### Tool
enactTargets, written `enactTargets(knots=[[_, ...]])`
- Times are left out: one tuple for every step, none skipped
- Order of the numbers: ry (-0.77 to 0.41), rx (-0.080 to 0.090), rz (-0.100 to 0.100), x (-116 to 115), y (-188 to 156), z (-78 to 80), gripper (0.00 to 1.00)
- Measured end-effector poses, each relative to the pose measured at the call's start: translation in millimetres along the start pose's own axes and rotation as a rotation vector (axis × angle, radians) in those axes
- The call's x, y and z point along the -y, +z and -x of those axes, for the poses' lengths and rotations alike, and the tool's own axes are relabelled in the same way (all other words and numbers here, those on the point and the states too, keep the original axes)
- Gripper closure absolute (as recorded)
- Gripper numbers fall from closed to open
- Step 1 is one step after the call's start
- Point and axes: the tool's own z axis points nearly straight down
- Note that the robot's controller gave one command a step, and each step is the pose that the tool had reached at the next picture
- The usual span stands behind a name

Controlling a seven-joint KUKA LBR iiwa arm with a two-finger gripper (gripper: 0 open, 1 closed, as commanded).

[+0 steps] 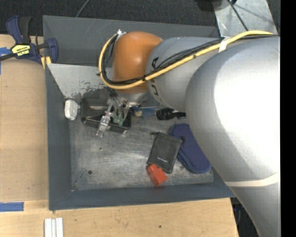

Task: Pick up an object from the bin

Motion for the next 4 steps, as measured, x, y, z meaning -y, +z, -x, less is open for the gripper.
enactTargets(knots=[[-0.439,0.014,-0.006,9.4,5.9,8.0,0.00],[-0.439,0.016,-0.004,8.5,5.3,7.8,1.00],[-0.438,0.010,-0.001,8.7,-84.8,8.5,1.00],[-0.438,0.005,-0.003,9.6,-112.5,8.0,1.00]])
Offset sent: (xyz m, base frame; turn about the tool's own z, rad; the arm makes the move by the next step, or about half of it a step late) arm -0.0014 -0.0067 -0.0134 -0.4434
